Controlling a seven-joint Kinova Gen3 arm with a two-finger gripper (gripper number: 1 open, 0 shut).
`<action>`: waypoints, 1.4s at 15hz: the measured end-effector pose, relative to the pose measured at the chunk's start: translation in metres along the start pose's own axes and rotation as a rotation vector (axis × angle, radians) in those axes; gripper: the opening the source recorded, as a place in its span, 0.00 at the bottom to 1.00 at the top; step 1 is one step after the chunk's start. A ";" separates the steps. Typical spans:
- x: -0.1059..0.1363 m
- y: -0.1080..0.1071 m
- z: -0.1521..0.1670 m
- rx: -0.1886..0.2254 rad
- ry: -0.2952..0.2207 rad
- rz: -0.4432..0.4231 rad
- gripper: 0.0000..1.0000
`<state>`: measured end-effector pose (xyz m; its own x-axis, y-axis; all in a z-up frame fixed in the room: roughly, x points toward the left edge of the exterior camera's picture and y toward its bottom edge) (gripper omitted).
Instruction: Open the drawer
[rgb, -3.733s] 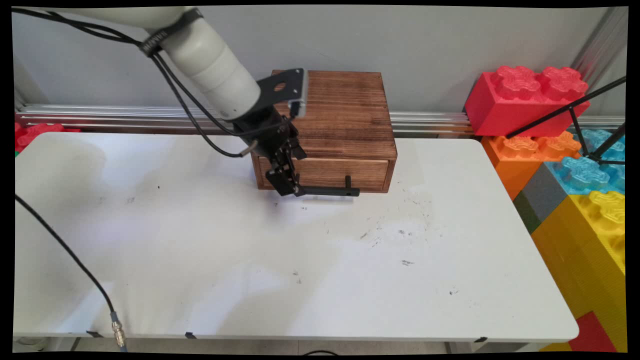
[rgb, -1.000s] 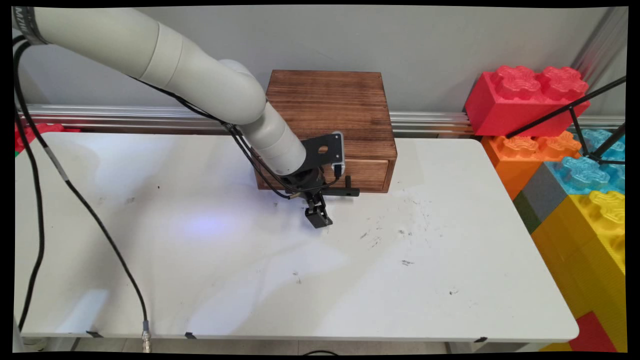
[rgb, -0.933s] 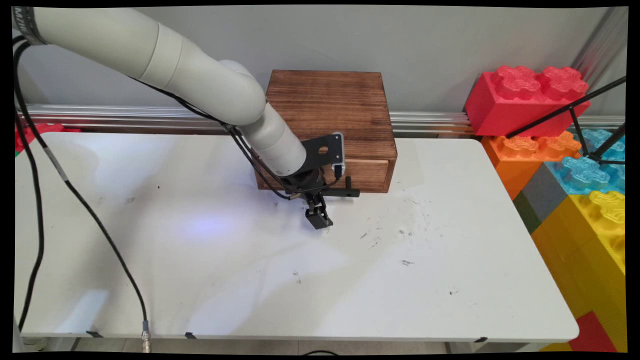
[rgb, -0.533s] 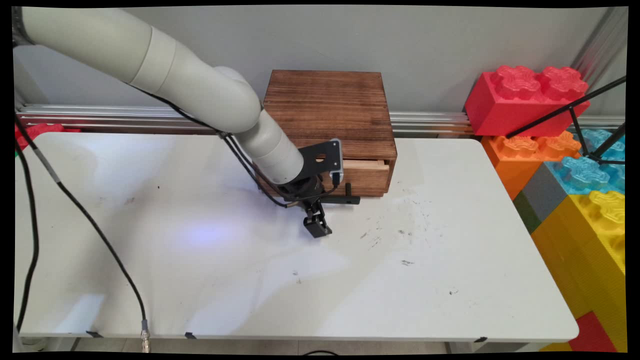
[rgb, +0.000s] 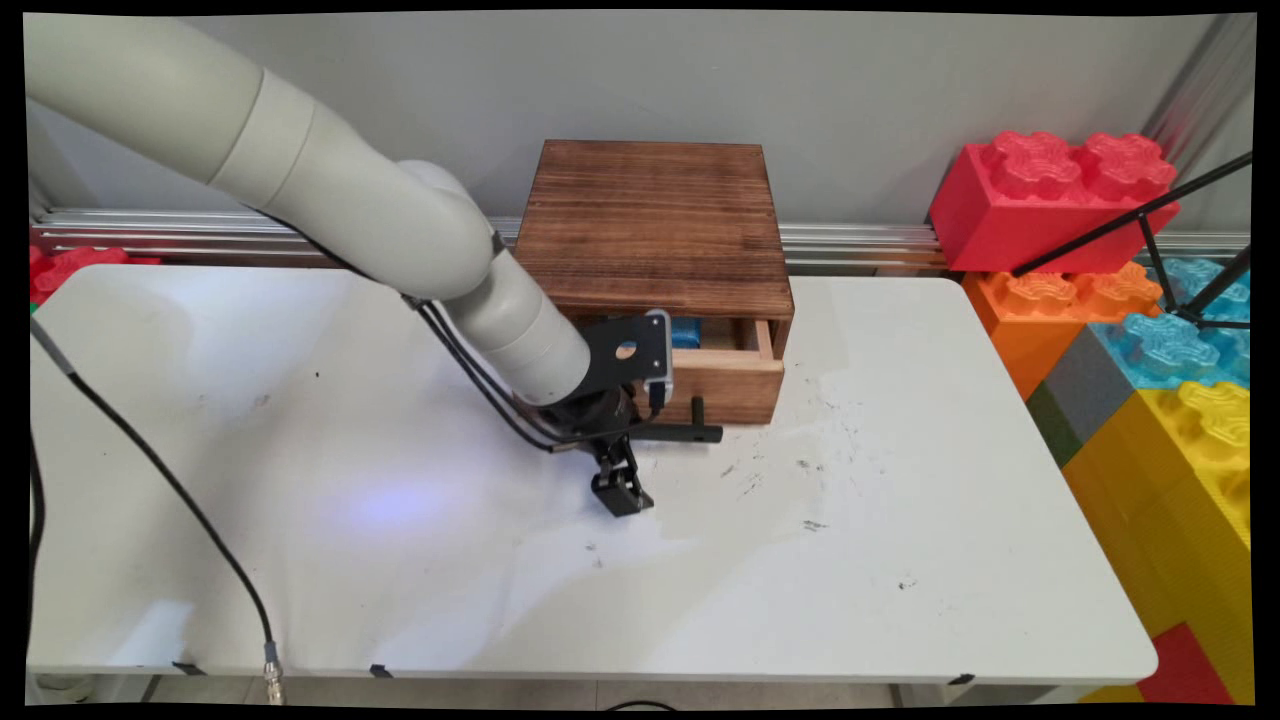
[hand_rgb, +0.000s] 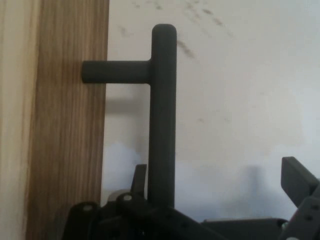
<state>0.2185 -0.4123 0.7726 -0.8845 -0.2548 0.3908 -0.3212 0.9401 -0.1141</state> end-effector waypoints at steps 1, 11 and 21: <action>0.000 0.005 -0.001 -0.006 0.002 0.000 1.00; -0.002 0.053 -0.006 -0.057 0.030 -0.012 1.00; -0.005 0.094 -0.013 -0.103 0.062 -0.013 1.00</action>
<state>0.1969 -0.3199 0.7720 -0.8566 -0.2559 0.4481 -0.2934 0.9559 -0.0151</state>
